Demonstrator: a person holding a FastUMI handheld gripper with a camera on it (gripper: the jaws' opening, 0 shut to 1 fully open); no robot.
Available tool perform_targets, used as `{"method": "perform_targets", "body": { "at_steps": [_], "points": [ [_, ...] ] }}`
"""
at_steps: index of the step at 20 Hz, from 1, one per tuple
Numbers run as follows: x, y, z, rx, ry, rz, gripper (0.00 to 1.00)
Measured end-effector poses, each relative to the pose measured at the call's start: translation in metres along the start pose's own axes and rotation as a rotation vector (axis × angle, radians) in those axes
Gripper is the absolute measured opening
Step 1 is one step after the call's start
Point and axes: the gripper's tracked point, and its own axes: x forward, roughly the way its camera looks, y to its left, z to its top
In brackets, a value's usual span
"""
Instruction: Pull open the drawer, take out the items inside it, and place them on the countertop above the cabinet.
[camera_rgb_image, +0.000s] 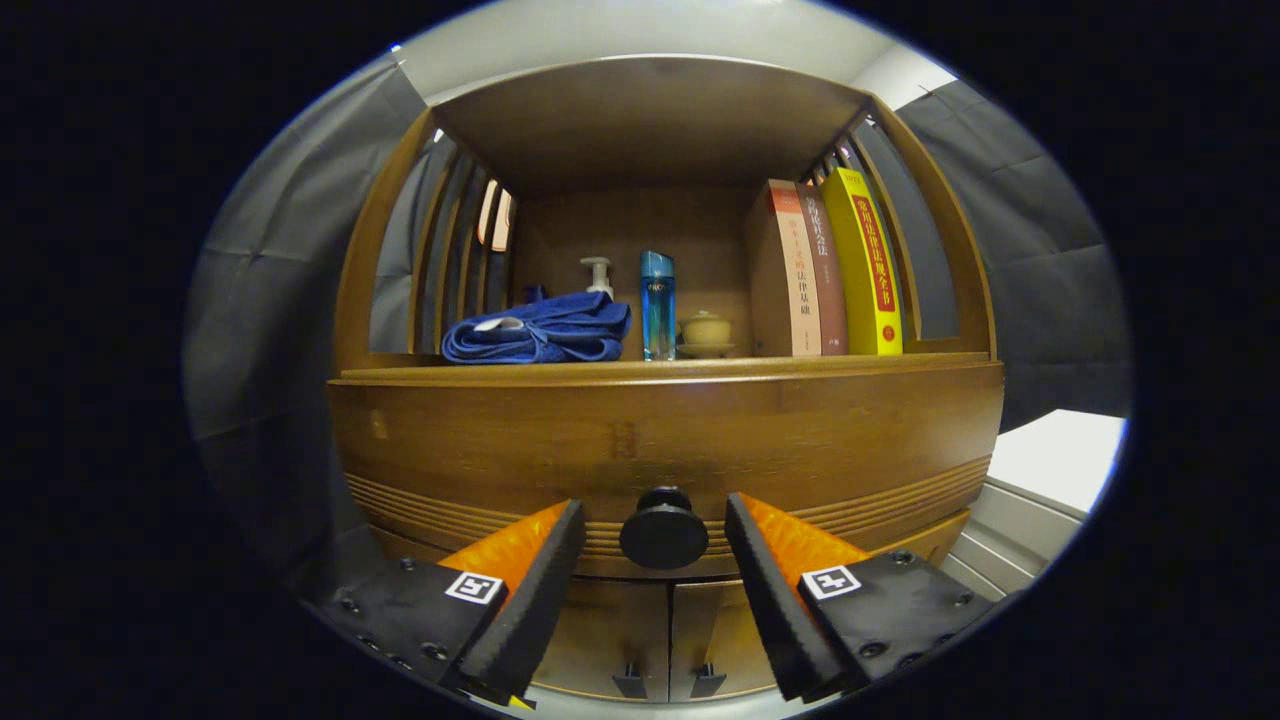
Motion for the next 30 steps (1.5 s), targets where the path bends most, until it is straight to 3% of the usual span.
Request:
{"method": "perform_targets", "body": {
  "at_steps": [7, 13, 20, 30],
  "points": [
    [0.009, -0.002, -0.001, 0.023, 0.000, -0.028, 0.54],
    [0.018, -0.006, 0.009, 0.002, -0.015, -0.056, 0.36],
    [-0.020, -0.007, 0.019, 0.039, -0.051, -0.067, 0.36],
    [-0.117, -0.002, 0.017, 0.055, -0.028, -0.077, 0.36]
  ]
}}
